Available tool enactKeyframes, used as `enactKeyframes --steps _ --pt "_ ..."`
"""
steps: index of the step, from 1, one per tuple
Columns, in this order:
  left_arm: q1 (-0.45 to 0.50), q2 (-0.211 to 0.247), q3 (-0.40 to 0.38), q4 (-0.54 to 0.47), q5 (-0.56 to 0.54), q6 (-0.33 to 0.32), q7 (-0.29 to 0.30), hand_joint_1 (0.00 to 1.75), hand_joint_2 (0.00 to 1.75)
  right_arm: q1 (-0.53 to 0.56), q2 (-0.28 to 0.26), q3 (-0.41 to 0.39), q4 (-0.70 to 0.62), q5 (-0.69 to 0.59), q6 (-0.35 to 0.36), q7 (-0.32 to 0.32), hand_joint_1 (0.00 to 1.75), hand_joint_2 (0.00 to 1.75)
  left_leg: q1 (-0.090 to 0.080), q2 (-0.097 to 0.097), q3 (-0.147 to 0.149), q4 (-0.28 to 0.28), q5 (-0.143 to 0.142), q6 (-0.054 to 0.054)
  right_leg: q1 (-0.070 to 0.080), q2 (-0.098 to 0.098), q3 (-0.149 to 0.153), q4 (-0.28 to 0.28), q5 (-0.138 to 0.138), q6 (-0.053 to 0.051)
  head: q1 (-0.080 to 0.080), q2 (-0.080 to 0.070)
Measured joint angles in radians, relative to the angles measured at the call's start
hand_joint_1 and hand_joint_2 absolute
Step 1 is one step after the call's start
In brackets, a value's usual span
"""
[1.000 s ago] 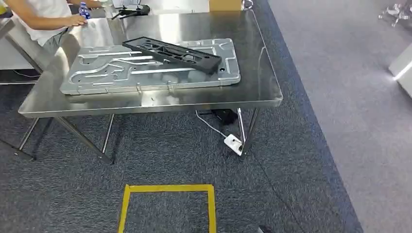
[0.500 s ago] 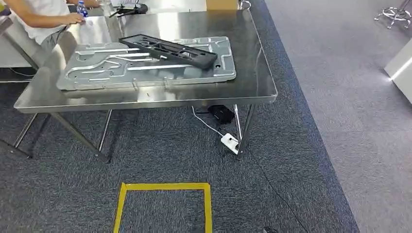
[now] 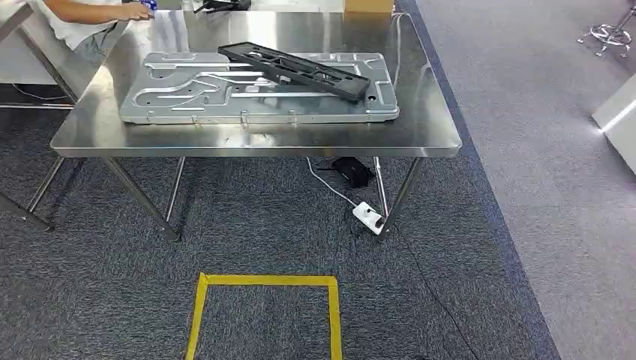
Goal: Take the parts from the cabinet and place them on the table.
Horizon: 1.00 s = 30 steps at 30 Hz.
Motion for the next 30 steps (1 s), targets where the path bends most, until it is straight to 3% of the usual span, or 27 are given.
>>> enactKeyframes --steps 2,3,4,7,30 --pt "0.000 0.000 0.000 0.000 -0.008 0.005 0.001 0.00 0.00 -0.001 -0.003 -0.002 0.000 -0.002 -0.001 0.000 0.00 0.00 -0.015 -0.001 0.006 0.000 -0.002 0.005 0.028 0.002 0.089 -0.174 0.079 -0.040 0.000 0.000" --pt "0.000 -0.003 0.000 0.000 -0.011 0.005 0.002 0.00 0.00 -0.002 -0.009 -0.003 0.000 -0.002 -0.006 0.000 0.00 0.00 -0.014 0.000 0.004 0.000 -0.004 0.008 0.039 -0.001 0.114 -0.226 0.069 -0.069 -0.002 0.000" --pt "-0.004 -0.002 0.000 0.000 -0.013 0.008 0.002 0.00 0.00 -0.001 -0.008 -0.003 0.001 -0.004 -0.009 0.000 0.00 0.00 -0.024 0.000 0.002 0.003 -0.006 0.006 0.038 -0.011 0.115 -0.240 0.077 -0.066 -0.009 0.000" --pt "-0.006 0.000 0.000 0.000 -0.018 0.011 0.002 0.00 0.00 -0.001 -0.010 -0.010 0.002 -0.013 -0.023 -0.003 0.00 0.00 -0.017 0.002 0.000 0.000 -0.008 0.008 0.040 -0.008 0.117 -0.247 0.082 -0.055 -0.008 0.000" --pt "-0.008 0.000 0.000 0.000 -0.017 0.028 0.010 0.00 0.00 -0.001 -0.006 -0.029 0.006 -0.029 -0.024 -0.021 0.00 0.00 -0.017 0.002 0.004 -0.012 -0.006 0.006 0.040 -0.007 0.118 -0.247 0.079 -0.060 -0.009 0.000"
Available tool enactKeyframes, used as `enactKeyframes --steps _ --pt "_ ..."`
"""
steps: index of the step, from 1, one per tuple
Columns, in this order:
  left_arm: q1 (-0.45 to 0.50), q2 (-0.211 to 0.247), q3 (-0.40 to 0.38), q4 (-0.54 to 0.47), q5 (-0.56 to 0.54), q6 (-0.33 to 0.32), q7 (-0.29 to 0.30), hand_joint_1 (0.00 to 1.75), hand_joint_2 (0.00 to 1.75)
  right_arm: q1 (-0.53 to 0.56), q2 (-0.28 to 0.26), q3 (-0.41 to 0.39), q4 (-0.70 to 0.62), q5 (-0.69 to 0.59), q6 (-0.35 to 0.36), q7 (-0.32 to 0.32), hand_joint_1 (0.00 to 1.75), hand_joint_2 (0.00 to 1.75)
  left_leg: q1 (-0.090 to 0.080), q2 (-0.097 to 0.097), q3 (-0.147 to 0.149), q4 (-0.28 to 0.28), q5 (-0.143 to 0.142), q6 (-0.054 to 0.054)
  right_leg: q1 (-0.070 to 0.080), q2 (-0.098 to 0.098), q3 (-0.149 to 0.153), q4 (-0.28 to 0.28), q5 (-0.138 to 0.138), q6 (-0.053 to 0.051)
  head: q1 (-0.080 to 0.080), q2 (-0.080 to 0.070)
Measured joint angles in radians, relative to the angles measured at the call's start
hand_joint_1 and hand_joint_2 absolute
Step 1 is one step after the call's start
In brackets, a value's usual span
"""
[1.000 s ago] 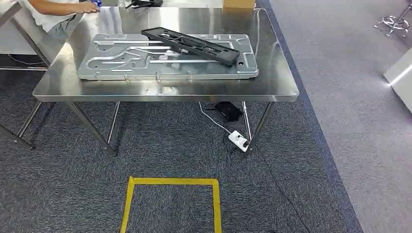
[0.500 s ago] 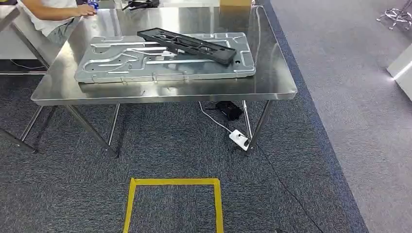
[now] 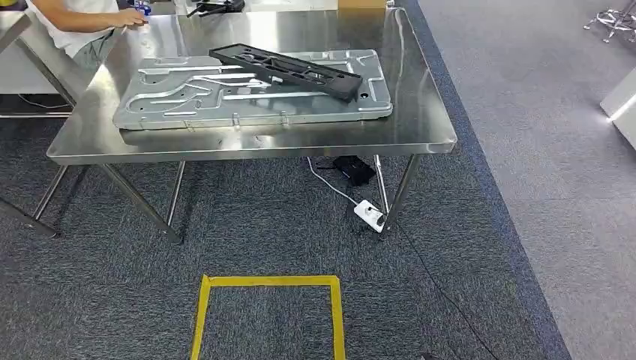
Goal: Take the parts from the cabinet and place them on the table.
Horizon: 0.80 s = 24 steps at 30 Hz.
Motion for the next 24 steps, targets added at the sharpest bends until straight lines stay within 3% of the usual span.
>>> enactKeyframes --steps 24 --pt "0.000 0.000 0.000 0.000 0.021 0.018 0.024 0.00 0.00 0.000 0.024 -0.002 0.001 0.003 0.000 0.029 0.00 0.00 0.000 0.000 0.001 0.000 0.000 0.000 0.000 0.000 0.001 0.000 -0.001 -0.001 0.000 0.000"
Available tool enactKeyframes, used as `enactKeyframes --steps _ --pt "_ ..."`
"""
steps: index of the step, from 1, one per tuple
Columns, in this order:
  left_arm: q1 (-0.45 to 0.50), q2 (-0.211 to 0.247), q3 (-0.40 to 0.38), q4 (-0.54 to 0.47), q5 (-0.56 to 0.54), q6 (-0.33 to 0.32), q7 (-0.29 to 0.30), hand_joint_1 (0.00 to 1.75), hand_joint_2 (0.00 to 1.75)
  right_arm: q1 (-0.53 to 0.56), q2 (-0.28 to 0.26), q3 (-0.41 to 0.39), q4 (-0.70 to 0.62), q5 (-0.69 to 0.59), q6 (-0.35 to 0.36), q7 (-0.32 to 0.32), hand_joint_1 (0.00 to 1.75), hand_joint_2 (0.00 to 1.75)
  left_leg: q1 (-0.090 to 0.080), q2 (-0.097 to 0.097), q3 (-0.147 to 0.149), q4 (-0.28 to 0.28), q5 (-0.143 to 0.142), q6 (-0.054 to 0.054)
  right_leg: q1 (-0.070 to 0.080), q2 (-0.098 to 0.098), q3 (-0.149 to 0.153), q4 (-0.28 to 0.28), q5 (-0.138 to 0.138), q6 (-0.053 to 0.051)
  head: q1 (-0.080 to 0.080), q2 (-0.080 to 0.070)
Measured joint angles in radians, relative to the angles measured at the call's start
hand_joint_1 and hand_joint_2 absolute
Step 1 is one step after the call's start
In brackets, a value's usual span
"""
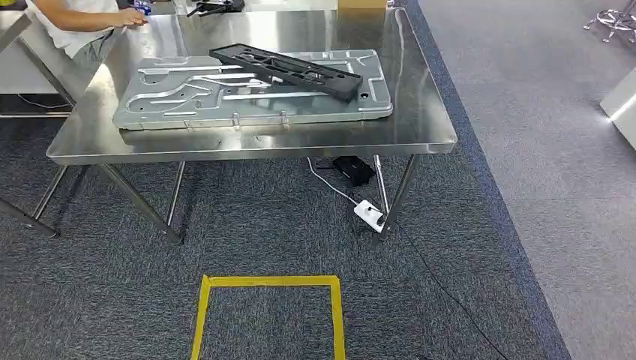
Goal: Take the parts from the cabinet and place them on the table.
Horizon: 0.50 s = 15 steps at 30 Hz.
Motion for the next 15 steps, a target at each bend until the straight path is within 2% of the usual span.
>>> enactKeyframes --steps 11,13,14,15 --pt "0.000 0.005 0.000 0.000 0.003 -0.001 0.012 0.00 0.00 -0.001 0.021 0.000 0.000 0.006 0.007 -0.021 0.00 0.00 -0.005 0.000 0.000 0.003 0.000 0.003 -0.006 0.000 0.000 -0.001 0.003 0.005 0.000 0.000" --pt "0.000 0.005 0.000 0.000 0.003 -0.001 0.014 0.00 0.00 -0.002 0.023 0.000 0.000 0.007 0.008 -0.027 0.00 0.00 -0.005 0.000 0.001 -0.005 0.007 0.010 -0.006 -0.001 0.008 -0.006 0.007 0.010 -0.001 0.000" --pt "0.000 0.003 0.000 0.000 0.005 -0.001 0.015 0.00 0.00 -0.002 0.020 0.000 0.000 0.008 0.008 -0.031 0.00 0.00 0.009 0.003 0.017 -0.026 0.025 0.014 0.002 0.001 0.008 -0.001 0.002 0.015 0.000 0.000" --pt "-0.001 0.003 0.000 0.000 0.006 -0.001 0.015 0.00 0.00 -0.002 0.020 0.000 0.000 0.008 0.008 -0.034 0.00 0.00 0.011 0.004 0.020 -0.036 0.032 0.015 -0.001 0.007 0.001 0.012 -0.018 0.026 0.003 0.000"
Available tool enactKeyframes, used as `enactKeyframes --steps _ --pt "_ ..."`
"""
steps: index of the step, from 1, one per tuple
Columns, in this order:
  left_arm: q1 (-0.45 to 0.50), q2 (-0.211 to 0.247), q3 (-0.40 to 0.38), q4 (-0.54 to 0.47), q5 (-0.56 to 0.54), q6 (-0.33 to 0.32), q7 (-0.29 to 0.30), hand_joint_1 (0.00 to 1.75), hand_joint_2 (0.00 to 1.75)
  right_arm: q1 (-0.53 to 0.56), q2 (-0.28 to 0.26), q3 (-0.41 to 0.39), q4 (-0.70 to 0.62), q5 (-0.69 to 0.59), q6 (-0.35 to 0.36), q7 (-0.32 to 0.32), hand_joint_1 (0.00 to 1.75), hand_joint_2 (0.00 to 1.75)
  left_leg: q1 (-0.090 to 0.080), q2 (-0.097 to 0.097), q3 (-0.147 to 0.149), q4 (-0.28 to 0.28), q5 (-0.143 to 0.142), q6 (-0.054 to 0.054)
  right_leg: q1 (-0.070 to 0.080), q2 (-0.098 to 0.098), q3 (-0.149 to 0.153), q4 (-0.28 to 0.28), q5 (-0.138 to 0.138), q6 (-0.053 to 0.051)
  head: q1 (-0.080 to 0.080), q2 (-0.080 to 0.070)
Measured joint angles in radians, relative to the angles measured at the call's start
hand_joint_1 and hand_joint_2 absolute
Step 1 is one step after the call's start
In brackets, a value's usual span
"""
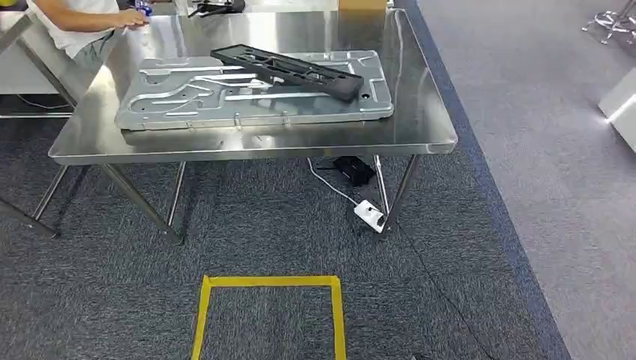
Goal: Take the parts from the cabinet and place them on the table.
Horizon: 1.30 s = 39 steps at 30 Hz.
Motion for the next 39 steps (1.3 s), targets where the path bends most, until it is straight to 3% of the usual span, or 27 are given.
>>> enactKeyframes --steps 1,3,4,5,6,8,9,10,14,15,16,17,19,20,22,24,25,26,29,30,32,33,34,35,36,38,39 --pt "-0.001 0.000 0.000 0.000 0.000 0.000 0.000 0.00 0.00 0.000 0.000 0.000 0.000 0.000 0.000 -0.003 0.00 0.00 0.004 0.000 -0.001 -0.003 0.004 0.006 -0.004 0.001 -0.016 0.043 -0.039 0.005 0.005 0.000" --pt "-0.001 0.000 0.000 0.000 0.002 -0.001 -0.002 0.00 0.00 -0.001 0.000 0.000 0.000 -0.002 0.002 -0.011 0.00 0.00 0.008 0.000 -0.010 0.000 0.007 0.007 -0.021 0.001 -0.076 0.196 -0.117 0.017 0.005 0.000" --pt "0.000 0.000 0.000 0.000 0.002 -0.002 -0.005 0.00 0.00 -0.001 0.000 0.000 0.000 -0.003 0.007 -0.013 0.00 0.00 0.010 0.000 -0.013 0.002 0.007 0.006 -0.029 0.001 -0.095 0.245 -0.129 0.024 0.004 0.000" --pt "0.000 0.001 0.000 0.000 0.002 -0.003 -0.008 0.00 0.00 0.000 0.000 0.000 0.000 -0.003 0.011 -0.013 0.00 0.00 0.015 0.000 -0.016 0.005 0.007 0.005 -0.037 0.000 -0.095 0.252 -0.117 0.032 0.004 0.000" --pt "0.000 0.002 0.000 0.000 0.002 -0.003 -0.010 0.00 0.00 0.000 0.000 0.000 0.000 -0.003 0.013 -0.013 0.00 0.00 0.021 -0.001 -0.019 0.011 0.006 0.001 -0.045 0.000 -0.072 0.212 -0.084 0.042 0.005 0.000" --pt "-0.001 0.002 0.000 0.000 0.001 -0.005 -0.013 0.00 0.00 -0.003 0.000 0.000 0.000 -0.003 0.014 -0.013 0.00 0.00 0.033 -0.002 -0.025 0.029 -0.003 -0.015 -0.062 -0.003 0.018 0.047 -0.003 0.062 0.005 0.000" --pt "-0.001 0.005 0.000 0.000 0.001 -0.005 -0.013 0.00 0.00 -0.006 0.003 0.000 0.000 -0.003 0.014 -0.013 0.00 0.00 0.033 -0.003 -0.031 0.040 -0.009 -0.026 -0.064 -0.002 0.045 -0.007 -0.020 0.074 0.008 0.000" --pt "-0.002 0.006 0.000 0.000 0.003 -0.005 -0.013 0.00 0.00 -0.008 0.007 0.000 0.000 -0.003 0.016 -0.014 0.00 0.00 0.031 -0.004 -0.049 0.051 -0.011 -0.039 -0.051 0.007 0.050 -0.003 -0.012 0.058 0.015 0.000" --pt "-0.002 0.007 0.000 0.000 0.017 0.001 -0.014 0.00 0.00 -0.008 0.016 0.000 0.000 0.008 0.018 -0.016 0.00 0.00 0.033 -0.005 -0.046 0.052 0.000 -0.066 -0.052 0.008 0.031 -0.002 -0.011 0.020 0.006 0.000" --pt "-0.001 0.007 0.000 0.000 0.022 0.003 -0.014 0.00 0.00 -0.008 0.018 0.000 0.000 0.009 0.018 -0.016 0.00 0.00 0.037 -0.006 -0.056 0.070 -0.024 -0.070 -0.054 0.005 0.028 -0.007 -0.005 0.009 0.005 0.000" --pt "-0.001 0.007 0.000 0.000 0.024 0.004 -0.014 0.00 0.00 -0.008 0.018 0.000 0.000 0.010 0.017 -0.016 0.00 0.00 0.037 -0.006 -0.074 0.112 -0.067 -0.074 -0.053 0.006 0.022 -0.008 0.000 0.002 0.005 0.000" --pt "-0.002 0.006 0.000 0.000 0.023 0.004 -0.014 0.00 0.00 -0.009 0.019 0.000 0.000 0.010 0.016 -0.019 0.00 1.75 0.037 -0.006 -0.101 0.181 -0.117 -0.076 -0.051 0.005 0.014 -0.008 0.005 -0.005 0.001 0.000" --pt "-0.002 0.007 0.000 0.000 0.020 0.002 -0.012 0.00 0.00 -0.009 0.023 0.000 0.000 0.005 0.016 -0.023 0.00 1.75 0.037 -0.006 -0.146 0.313 -0.183 -0.077 -0.042 0.004 -0.003 -0.007 0.017 -0.012 0.001 0.000" --pt "-0.001 0.007 0.000 0.000 0.014 0.000 -0.011 0.00 0.00 -0.009 0.024 0.000 0.000 0.004 0.016 -0.025 0.00 1.75 0.036 -0.006 -0.145 0.332 -0.182 -0.075 -0.038 0.004 -0.012 -0.006 0.022 -0.013 0.000 0.000" --pt "-0.001 0.007 0.000 0.000 0.011 -0.001 -0.010 0.00 0.00 -0.009 0.024 0.000 0.000 0.001 0.018 -0.028 0.00 1.75 0.031 -0.007 -0.084 0.248 -0.125 -0.062 -0.030 0.005 -0.025 -0.005 0.033 -0.014 0.001 0.000" --pt "-0.004 0.010 0.000 0.000 0.011 -0.002 -0.010 0.00 0.00 -0.011 0.024 0.000 0.000 0.001 0.019 -0.028 0.00 1.75 0.018 -0.008 0.029 0.070 -0.066 -0.036 -0.026 0.005 -0.034 -0.005 0.045 -0.015 0.001 0.000" --pt "-0.007 0.014 0.000 0.000 0.011 -0.002 -0.010 0.00 0.00 -0.011 0.027 0.000 0.000 0.001 0.019 -0.028 0.00 1.75 0.014 -0.006 0.050 0.022 -0.081 -0.028 -0.022 0.004 -0.038 -0.006 0.052 -0.010 0.002 0.000" --pt "-0.007 0.014 -0.001 0.000 0.011 -0.002 -0.011 0.00 0.00 -0.012 0.026 0.000 0.000 0.001 0.022 -0.029 0.00 1.75 0.011 -0.005 0.048 0.027 -0.062 -0.033 -0.027 0.002 -0.037 -0.010 0.059 -0.005 0.002 0.000" --pt "-0.008 0.015 -0.001 0.000 0.011 -0.003 -0.011 0.00 0.00 -0.015 0.028 0.000 0.000 0.001 0.024 -0.028 0.00 1.75 0.004 -0.006 0.037 0.006 -0.044 -0.026 -0.031 -0.001 -0.036 -0.020 0.080 0.014 -0.001 0.000" --pt "-0.007 0.014 -0.001 0.000 0.011 -0.003 -0.012 0.00 0.00 -0.015 0.027 -0.001 0.001 0.001 0.024 -0.028 0.00 1.75 0.018 0.002 0.037 -0.010 -0.026 -0.025 -0.032 -0.001 -0.039 -0.008 0.065 0.018 -0.001 0.000" --pt "-0.007 0.014 -0.001 0.000 0.011 -0.004 -0.013 0.00 0.00 -0.014 0.028 -0.001 0.001 0.001 0.023 -0.024 0.00 1.75 0.018 0.002 0.016 -0.013 -0.008 -0.011 -0.034 0.002 -0.070 0.082 -0.045 0.028 0.005 0.000" --pt "-0.006 0.014 -0.001 0.000 0.012 -0.004 -0.013 0.00 0.00 -0.014 0.028 -0.001 0.001 0.001 0.023 -0.021 0.00 0.00 0.018 0.003 0.005 -0.012 0.002 -0.010 -0.037 0.002 -0.088 0.152 -0.097 0.033 0.005 0.000" --pt "-0.006 0.014 -0.001 0.000 0.013 -0.002 -0.013 0.00 0.00 -0.014 0.028 -0.001 0.001 0.001 0.024 -0.019 0.00 0.00 0.018 0.003 -0.004 -0.011 0.010 -0.011 -0.041 0.002 -0.102 0.214 -0.131 0.038 0.005 0.000" --pt "-0.006 0.014 -0.001 0.000 0.014 0.000 -0.013 0.00 0.00 -0.014 0.028 -0.002 0.001 0.000 0.025 -0.019 0.00 0.00 0.019 0.003 -0.019 -0.008 0.020 -0.013 -0.045 0.002 -0.105 0.256 -0.135 0.043 0.005 0.000" --pt "-0.006 0.014 -0.001 0.000 0.014 0.001 -0.013 0.00 0.00 -0.014 0.027 -0.002 0.001 -0.002 0.025 -0.019 0.00 0.00 0.022 0.003 -0.035 -0.004 0.029 -0.017 -0.049 0.002 -0.085 0.253 -0.109 0.050 0.005 0.000" --pt "-0.006 0.014 -0.001 0.000 0.015 0.000 -0.012 0.00 0.00 -0.014 0.026 -0.002 0.001 -0.003 0.025 -0.021 0.00 0.00 0.031 0.002 -0.064 0.015 0.037 -0.027 -0.058 0.000 0.006 0.138 -0.037 0.060 0.005 0.000" --pt "-0.006 0.013 -0.001 0.000 0.015 0.000 -0.011 0.00 0.00 -0.015 0.026 -0.002 0.001 -0.003 0.025 -0.022 0.00 0.00 0.033 0.002 -0.078 0.031 0.038 -0.033 -0.063 -0.001 0.062 0.056 -0.023 0.066 0.006 0.000"
